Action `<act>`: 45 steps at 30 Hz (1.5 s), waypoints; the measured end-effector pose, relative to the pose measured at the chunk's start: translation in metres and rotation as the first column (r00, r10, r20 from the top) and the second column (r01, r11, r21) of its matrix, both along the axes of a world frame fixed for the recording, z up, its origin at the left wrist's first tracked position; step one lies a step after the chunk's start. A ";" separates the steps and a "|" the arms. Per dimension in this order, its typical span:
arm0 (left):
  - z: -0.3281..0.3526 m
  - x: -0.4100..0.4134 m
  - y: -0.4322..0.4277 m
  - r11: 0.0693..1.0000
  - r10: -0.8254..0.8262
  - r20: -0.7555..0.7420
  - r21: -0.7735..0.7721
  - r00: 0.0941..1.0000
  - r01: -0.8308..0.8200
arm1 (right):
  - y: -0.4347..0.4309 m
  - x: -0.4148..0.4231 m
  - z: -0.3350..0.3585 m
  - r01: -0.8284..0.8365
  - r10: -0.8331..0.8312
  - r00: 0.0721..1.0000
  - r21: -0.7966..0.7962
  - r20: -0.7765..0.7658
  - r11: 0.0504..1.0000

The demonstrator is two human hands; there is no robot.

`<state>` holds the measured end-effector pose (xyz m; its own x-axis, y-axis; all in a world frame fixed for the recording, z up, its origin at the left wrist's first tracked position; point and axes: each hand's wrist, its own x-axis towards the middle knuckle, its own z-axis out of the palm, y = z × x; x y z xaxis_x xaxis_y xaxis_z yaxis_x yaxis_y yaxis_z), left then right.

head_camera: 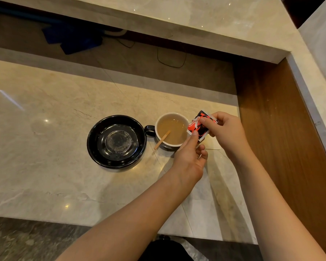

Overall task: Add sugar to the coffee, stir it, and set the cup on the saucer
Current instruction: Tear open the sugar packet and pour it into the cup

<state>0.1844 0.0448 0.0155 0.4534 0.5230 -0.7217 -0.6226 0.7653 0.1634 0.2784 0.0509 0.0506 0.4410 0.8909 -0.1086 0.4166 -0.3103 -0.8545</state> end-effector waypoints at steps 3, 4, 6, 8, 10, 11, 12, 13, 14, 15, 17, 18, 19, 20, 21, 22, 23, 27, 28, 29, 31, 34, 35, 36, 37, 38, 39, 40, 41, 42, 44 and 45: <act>0.000 -0.001 0.000 1.000 -0.006 0.011 -0.005 1.000 0.006 | 0.000 0.001 0.000 0.001 -0.001 0.998 -0.002 -0.060 1.000; 0.000 -0.001 0.000 1.000 -0.007 0.013 -0.007 1.000 0.007 | 0.000 0.001 0.000 -0.003 0.003 0.998 -0.001 -0.065 1.000; 0.001 0.000 0.001 1.000 -0.002 0.008 -0.009 1.000 0.002 | 0.001 0.002 0.001 -0.005 0.007 0.994 0.016 -0.111 1.000; 0.001 0.000 0.001 1.000 0.000 0.005 -0.005 1.000 0.000 | 0.000 0.003 0.002 0.009 -0.005 0.988 0.025 -0.155 1.000; 0.002 0.000 0.000 1.000 -0.005 0.003 -0.001 1.000 0.005 | 0.000 0.003 0.002 0.024 -0.020 0.989 0.027 -0.143 0.999; 0.002 0.000 0.000 1.000 -0.006 0.000 -0.001 1.000 0.006 | 0.000 0.003 0.001 0.027 -0.024 0.994 0.027 -0.111 0.999; 0.002 0.000 -0.001 1.000 -0.007 -0.006 -0.003 1.000 0.007 | 0.000 0.003 0.000 0.026 -0.024 0.997 0.027 -0.070 0.999; 0.003 0.000 -0.001 1.000 -0.006 -0.012 -0.005 1.000 0.006 | 0.000 0.002 0.000 0.023 -0.022 0.999 0.028 -0.033 0.999; 0.003 0.000 -0.002 1.000 -0.004 -0.018 -0.004 1.000 0.004 | 0.000 0.002 -0.001 0.020 -0.020 1.000 0.029 -0.011 0.999; 0.004 0.000 -0.002 1.000 -0.001 -0.026 0.002 1.000 0.001 | -0.001 0.002 -0.001 0.019 -0.018 1.000 0.031 -0.011 0.999; 0.005 -0.001 -0.002 1.000 0.004 -0.055 0.031 0.998 -0.002 | -0.003 0.004 -0.002 0.012 -0.009 0.998 0.039 -0.066 0.999; 0.005 -0.001 -0.002 0.999 0.008 -0.076 0.051 0.997 -0.004 | -0.004 0.005 -0.002 0.003 0.002 0.994 0.043 -0.105 0.999; 0.006 -0.002 -0.003 0.997 0.014 -0.097 0.071 0.995 -0.007 | -0.005 0.007 -0.003 -0.012 0.017 0.991 0.042 -0.134 0.999; 0.006 -0.002 -0.004 0.996 0.019 -0.114 0.090 0.993 -0.009 | -0.007 0.008 -0.003 -0.029 0.034 0.988 0.037 -0.148 0.999; 0.005 -0.003 -0.005 0.994 0.023 -0.129 0.106 0.991 -0.010 | -0.008 0.010 -0.003 -0.047 0.051 0.989 0.031 -0.142 0.998; 0.005 -0.004 -0.006 0.993 0.026 -0.144 0.121 0.989 -0.009 | -0.009 0.012 -0.003 -0.068 0.071 0.989 0.023 -0.130 0.997; 0.005 -0.005 -0.008 0.990 0.028 -0.158 0.139 0.987 -0.006 | -0.010 0.014 -0.002 -0.094 0.095 0.989 0.014 -0.116 0.996; 0.000 -0.008 -0.014 0.963 0.024 -0.245 0.266 0.969 0.044 | -0.015 0.022 0.002 -0.156 0.153 0.978 -0.009 -0.143 0.988; -0.002 -0.010 -0.015 0.944 0.024 -0.283 0.322 0.959 0.072 | -0.017 0.024 0.003 -0.166 0.162 0.975 -0.015 -0.149 0.986; -0.004 -0.011 -0.016 0.917 0.027 -0.331 0.383 0.943 0.108 | -0.018 0.026 0.005 -0.181 0.175 0.973 -0.022 -0.150 0.983; -0.009 -0.015 -0.019 0.857 0.049 -0.416 0.484 0.908 0.176 | -0.022 0.030 0.007 -0.215 0.207 0.969 -0.045 -0.137 0.976; -0.013 -0.022 -0.021 0.778 0.087 -0.493 0.576 0.866 0.250 | -0.028 0.035 0.011 -0.265 0.261 0.964 -0.089 -0.056 0.960; -0.014 -0.024 -0.021 0.750 0.097 -0.512 0.601 0.853 0.276 | -0.030 0.036 0.012 -0.281 0.280 0.960 -0.100 -0.022 0.954; -0.014 -0.027 -0.021 0.720 0.107 -0.525 0.626 0.844 0.299 | -0.031 0.037 0.012 -0.296 0.299 0.954 -0.110 0.016 0.949; -0.015 -0.029 -0.022 0.689 0.114 -0.540 0.648 0.834 0.325 | -0.033 0.037 0.012 -0.306 0.314 0.948 -0.117 0.055 0.945; -0.016 -0.032 -0.022 0.654 0.121 -0.561 0.666 0.819 0.359 | -0.034 0.037 0.011 -0.309 0.319 0.944 -0.119 0.084 0.944; -0.017 -0.035 -0.022 0.616 0.125 -0.583 0.680 0.803 0.398 | -0.036 0.036 0.011 -0.302 0.314 0.944 -0.114 0.098 0.946; -0.019 -0.037 -0.023 0.584 0.126 -0.600 0.689 0.790 0.430 | -0.038 0.035 0.009 -0.291 0.301 0.949 -0.103 0.097 0.951; -0.020 -0.040 -0.023 0.562 0.126 -0.612 0.692 0.781 0.452 | -0.040 0.035 0.008 -0.279 0.285 0.955 -0.088 0.080 0.956; -0.021 -0.042 -0.022 0.544 0.126 -0.624 0.694 0.772 0.472 | -0.043 0.034 0.007 -0.266 0.270 0.962 -0.071 0.046 0.961; -0.023 -0.048 -0.021 0.491 0.132 -0.640 0.705 0.757 0.511 | -0.049 0.032 0.003 -0.245 0.243 0.969 -0.049 -0.039 0.968; -0.025 -0.052 -0.021 0.455 0.134 -0.649 0.711 0.749 0.536 | -0.053 0.032 0.001 -0.236 0.233 0.970 -0.042 -0.066 0.971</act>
<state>0.1327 0.0239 -0.0094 0.3375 0.9341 -0.1163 0.0078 0.1208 0.9927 0.3106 -0.0019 0.0521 0.2119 0.9615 -0.1747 0.4305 -0.2523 -0.8666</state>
